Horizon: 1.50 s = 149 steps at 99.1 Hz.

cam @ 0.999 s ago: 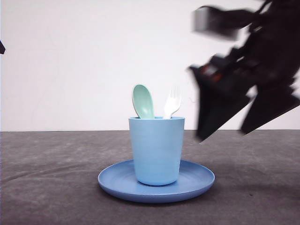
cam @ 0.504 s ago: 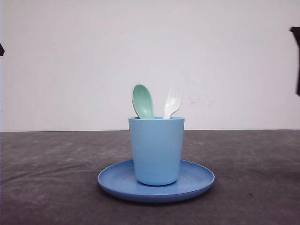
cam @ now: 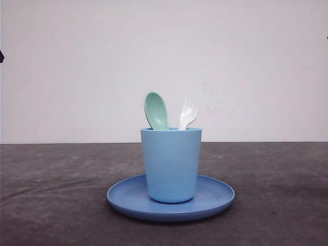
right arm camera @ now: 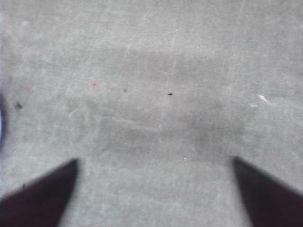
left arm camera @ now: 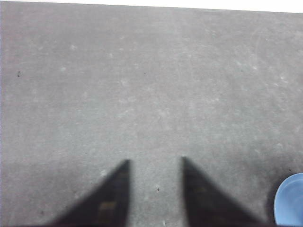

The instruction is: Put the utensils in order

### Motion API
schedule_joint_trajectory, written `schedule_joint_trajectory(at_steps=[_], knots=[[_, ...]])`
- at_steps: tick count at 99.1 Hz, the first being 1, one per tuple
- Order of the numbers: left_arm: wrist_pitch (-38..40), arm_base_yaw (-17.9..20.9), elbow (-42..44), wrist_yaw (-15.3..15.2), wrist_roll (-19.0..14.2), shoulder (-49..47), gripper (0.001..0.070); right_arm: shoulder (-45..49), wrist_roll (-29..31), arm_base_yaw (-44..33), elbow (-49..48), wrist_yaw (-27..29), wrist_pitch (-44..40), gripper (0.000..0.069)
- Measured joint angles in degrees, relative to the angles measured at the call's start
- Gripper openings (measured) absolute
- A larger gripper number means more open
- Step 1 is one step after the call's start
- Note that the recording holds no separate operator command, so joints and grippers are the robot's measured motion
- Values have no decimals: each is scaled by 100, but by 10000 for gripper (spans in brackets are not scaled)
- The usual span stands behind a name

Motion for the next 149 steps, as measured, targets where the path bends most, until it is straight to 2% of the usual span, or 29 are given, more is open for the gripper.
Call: schedule_joint_trajectory(at_steps=[5,11,18,23,91,98,107,116,138,149], knots=[[-4,0,0,0,0,0,61,0,0,0,0,0,0,290],[-17,0,0,0,0,0,29,0,-2,0,0,0,0,132],[-61,0,0,0,0,0,17,0,-2,0,0,0,0,47],[-140,0,0,0,-11,0,14,0,-2,0,2,0,-15,25],[-240,0,0,0,-72,-9,13,0,-2,0,4,0,50,8],[-245,17,0,-149,-20,-105,13,0,-2,0,4,0,52,8],[-260,129,-22,-321,42,-398,13,0,-2,0,4,0,55,8],[-219,297,-236,-361,105,-822,13,0,-2,0,4,0,55,8],[-4,662,-1263,-361,149,-2124,13,0,-2,0,4,0,57,8],[275,697,-1858,-380,157,-2791,13,0,-2,0,4,0,72,8]])
